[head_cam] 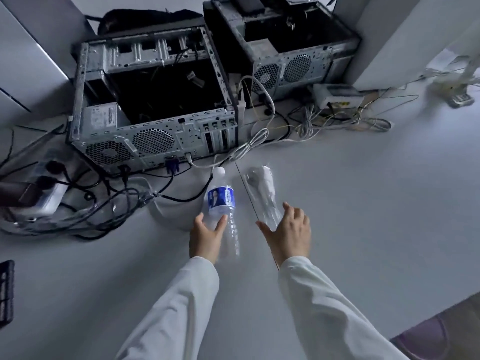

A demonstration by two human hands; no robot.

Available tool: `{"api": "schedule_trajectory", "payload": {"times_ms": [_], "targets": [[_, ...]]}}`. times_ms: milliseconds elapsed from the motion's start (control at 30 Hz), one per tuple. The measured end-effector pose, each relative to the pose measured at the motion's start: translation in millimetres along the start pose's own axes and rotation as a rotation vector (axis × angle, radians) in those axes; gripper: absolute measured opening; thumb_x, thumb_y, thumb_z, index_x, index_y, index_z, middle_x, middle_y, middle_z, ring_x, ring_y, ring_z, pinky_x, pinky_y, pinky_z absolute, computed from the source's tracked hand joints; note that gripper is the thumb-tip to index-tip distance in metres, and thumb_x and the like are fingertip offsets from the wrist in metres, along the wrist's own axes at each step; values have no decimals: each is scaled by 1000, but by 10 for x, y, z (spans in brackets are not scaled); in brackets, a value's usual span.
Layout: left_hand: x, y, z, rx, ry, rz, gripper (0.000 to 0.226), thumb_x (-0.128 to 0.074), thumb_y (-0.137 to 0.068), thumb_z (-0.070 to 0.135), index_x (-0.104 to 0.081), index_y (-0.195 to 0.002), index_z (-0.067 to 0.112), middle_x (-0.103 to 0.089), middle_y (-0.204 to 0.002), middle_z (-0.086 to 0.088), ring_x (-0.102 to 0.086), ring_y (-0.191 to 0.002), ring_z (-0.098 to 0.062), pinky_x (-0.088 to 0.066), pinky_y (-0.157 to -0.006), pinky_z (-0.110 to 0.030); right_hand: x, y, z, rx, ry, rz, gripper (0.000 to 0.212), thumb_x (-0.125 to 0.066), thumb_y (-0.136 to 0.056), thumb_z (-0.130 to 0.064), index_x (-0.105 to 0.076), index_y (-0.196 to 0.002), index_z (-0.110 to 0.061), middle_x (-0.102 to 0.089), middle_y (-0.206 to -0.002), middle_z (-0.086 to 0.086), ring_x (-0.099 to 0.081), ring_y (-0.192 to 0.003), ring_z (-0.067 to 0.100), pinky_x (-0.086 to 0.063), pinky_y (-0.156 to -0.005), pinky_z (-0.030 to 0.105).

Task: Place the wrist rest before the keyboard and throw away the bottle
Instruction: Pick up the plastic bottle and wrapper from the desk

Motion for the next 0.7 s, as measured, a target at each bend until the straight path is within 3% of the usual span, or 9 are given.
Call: {"api": "schedule_trajectory", "payload": {"times_ms": [233, 400, 600, 700], "targets": [[-36, -113, 74, 7, -8, 96, 76, -71, -71, 42, -40, -132, 9, -56, -132, -10, -55, -119, -28, -42, -95, -32, -220, -353, 5, -8, 64, -62, 73, -65, -68, -54, -43, -125, -14, -47, -123, 12, -40, -118, 31, -31, -96, 35], [-85, -176, 54, 19, -28, 121, 70, -73, -69, 40, -45, -125, 8, -58, -128, -11, -57, -115, -30, -45, -96, -36, -273, -491, 126, -52, -30, -60, 48, -60, -79, -42, -51, -117, -14, -56, -120, 10, -47, -114, 30, -33, -92, 36], [-133, -131, 44, 34, 54, 97, 58, -73, -71, 34, -51, -120, 12, -60, -110, -2, -57, -96, -22, -47, -90, -33, -248, -516, 343, -185, -322, -32, 25, -57, -84, -29, -63, -91, -6, -68, -100, 17, -57, -98, 36, -40, -77, 35], [-173, -68, 32, 47, 104, 61, 54, -73, -72, 33, -53, -118, 13, -59, -105, 0, -57, -94, -21, -46, -85, -31, -222, -467, 444, -257, -507, -46, 22, -61, -80, -26, -64, -80, -3, -65, -82, 21, -56, -82, 36, -33, -60, 30]]}}
Point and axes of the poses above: each hand's wrist, its own y-axis away from the middle knuckle, its own x-axis out of the back of the hand, z = x × y, the point moved 10 cm from there along -y, towards the middle knuckle
